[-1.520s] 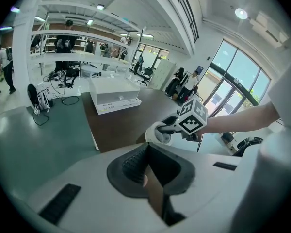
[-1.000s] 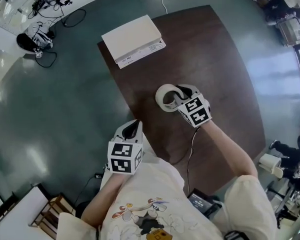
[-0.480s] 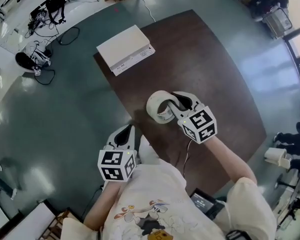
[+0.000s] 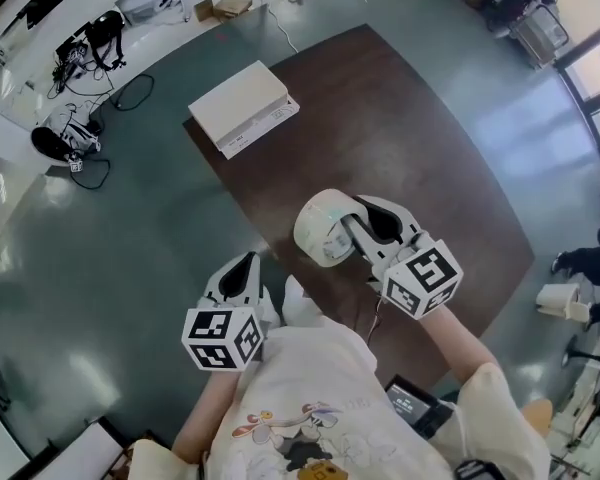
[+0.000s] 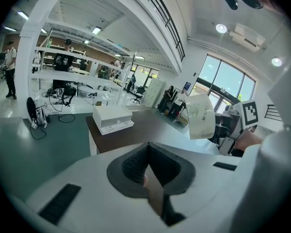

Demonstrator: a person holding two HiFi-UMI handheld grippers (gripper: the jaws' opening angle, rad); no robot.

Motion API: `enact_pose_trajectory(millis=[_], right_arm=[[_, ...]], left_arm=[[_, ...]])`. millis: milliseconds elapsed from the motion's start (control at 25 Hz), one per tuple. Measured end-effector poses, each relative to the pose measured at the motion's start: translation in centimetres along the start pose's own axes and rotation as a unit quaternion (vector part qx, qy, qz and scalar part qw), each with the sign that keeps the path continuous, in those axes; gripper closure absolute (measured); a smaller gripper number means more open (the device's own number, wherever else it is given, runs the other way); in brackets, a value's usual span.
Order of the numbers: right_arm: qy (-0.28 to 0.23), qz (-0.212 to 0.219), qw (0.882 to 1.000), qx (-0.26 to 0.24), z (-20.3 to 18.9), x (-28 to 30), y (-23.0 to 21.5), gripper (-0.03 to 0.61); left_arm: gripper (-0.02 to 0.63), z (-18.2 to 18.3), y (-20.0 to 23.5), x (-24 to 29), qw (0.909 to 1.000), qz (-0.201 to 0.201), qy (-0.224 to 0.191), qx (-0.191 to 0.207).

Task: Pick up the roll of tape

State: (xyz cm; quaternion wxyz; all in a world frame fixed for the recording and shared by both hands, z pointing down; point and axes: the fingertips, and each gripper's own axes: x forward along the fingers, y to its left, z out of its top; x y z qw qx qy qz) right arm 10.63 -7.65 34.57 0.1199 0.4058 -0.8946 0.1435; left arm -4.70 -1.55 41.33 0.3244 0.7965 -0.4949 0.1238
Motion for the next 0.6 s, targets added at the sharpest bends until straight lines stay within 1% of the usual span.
enact_pose_trajectory(millis=[160,360,600], right_arm=[[-0.034,-0.009,0.999,0.022,1.3,-2.1,0.9,0.488],[-0.066,-0.015,0.997,0.046,1.4,-4.1,1.7,0.488],[-0.103,0.014,0.992,0.074,1.7,-6.8,3.2,0.488]], left_arm=[[0.609,0.4,-0.7,-0.9,0.9999,-0.01,-0.004,0.005],[0.609,1.2,-1.6,-1.6,0.9995,-0.024,-0.013,0.014],[0.609,1.3,-2.4,-2.4,0.9993,-0.03,-0.018,0.012]])
